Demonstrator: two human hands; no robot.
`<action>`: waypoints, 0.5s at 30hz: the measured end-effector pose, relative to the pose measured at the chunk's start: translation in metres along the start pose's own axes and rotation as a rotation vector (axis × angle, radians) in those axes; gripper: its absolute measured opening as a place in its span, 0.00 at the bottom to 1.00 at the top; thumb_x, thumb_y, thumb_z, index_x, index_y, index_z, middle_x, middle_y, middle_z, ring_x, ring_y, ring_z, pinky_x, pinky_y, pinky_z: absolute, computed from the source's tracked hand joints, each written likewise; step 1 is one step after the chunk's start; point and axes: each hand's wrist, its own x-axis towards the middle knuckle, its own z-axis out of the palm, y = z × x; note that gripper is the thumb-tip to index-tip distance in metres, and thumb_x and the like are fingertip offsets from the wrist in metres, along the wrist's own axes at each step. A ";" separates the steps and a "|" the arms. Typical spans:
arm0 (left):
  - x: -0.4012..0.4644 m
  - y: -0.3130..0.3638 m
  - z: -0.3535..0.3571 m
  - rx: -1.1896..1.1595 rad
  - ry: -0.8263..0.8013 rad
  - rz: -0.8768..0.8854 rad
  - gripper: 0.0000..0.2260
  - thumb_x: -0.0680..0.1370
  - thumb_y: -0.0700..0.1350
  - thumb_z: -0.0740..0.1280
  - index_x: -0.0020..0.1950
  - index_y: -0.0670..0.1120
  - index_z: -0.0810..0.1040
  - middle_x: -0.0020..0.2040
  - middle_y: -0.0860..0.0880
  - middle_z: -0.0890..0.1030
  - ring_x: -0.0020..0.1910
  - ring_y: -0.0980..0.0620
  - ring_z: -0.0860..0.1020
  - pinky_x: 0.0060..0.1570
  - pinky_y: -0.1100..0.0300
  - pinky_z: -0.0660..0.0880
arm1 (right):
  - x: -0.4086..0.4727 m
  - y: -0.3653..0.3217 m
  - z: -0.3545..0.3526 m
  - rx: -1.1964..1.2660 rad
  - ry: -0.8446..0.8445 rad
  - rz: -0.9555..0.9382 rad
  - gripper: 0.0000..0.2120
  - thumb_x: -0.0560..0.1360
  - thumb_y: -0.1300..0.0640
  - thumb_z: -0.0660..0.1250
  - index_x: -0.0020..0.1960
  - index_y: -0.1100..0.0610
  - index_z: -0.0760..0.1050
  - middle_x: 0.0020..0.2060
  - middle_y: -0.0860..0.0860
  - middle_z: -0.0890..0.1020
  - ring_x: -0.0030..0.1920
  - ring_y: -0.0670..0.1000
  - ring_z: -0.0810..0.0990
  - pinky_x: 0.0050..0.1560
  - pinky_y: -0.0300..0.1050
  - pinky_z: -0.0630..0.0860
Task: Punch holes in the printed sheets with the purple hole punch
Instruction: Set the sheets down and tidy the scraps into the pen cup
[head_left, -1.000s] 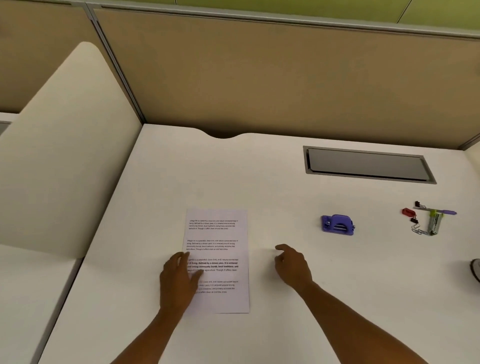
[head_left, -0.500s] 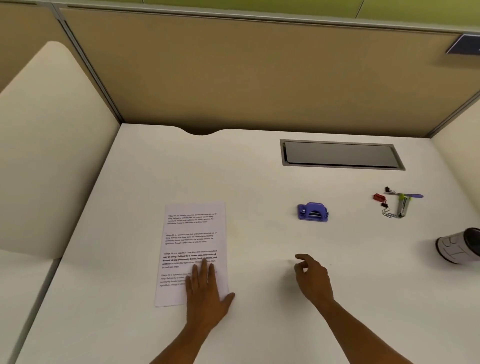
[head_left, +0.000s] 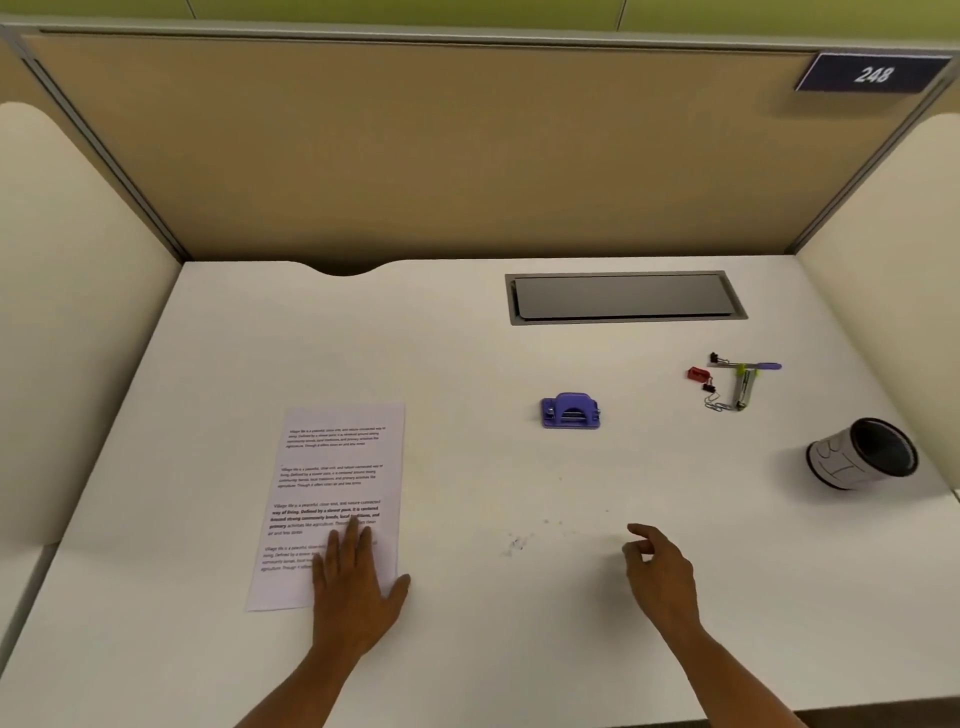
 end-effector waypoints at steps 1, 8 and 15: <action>-0.001 0.002 -0.001 -0.019 0.024 -0.005 0.46 0.69 0.69 0.46 0.79 0.42 0.57 0.82 0.45 0.53 0.81 0.40 0.52 0.79 0.42 0.47 | 0.000 0.004 -0.003 0.001 0.003 0.001 0.13 0.79 0.57 0.63 0.62 0.48 0.77 0.46 0.44 0.82 0.45 0.49 0.81 0.42 0.43 0.73; -0.004 0.016 -0.003 -0.056 0.033 -0.066 0.39 0.72 0.59 0.54 0.78 0.39 0.60 0.81 0.42 0.56 0.80 0.38 0.55 0.78 0.41 0.54 | 0.004 0.021 -0.021 0.018 0.003 0.006 0.13 0.80 0.58 0.63 0.63 0.49 0.77 0.46 0.45 0.82 0.44 0.50 0.83 0.40 0.43 0.73; -0.006 0.024 -0.005 -0.054 0.031 -0.067 0.45 0.69 0.64 0.41 0.80 0.38 0.54 0.81 0.39 0.53 0.81 0.38 0.53 0.79 0.41 0.52 | 0.012 0.028 -0.025 -0.004 -0.025 -0.083 0.14 0.80 0.57 0.62 0.65 0.51 0.76 0.50 0.49 0.82 0.45 0.48 0.82 0.46 0.43 0.76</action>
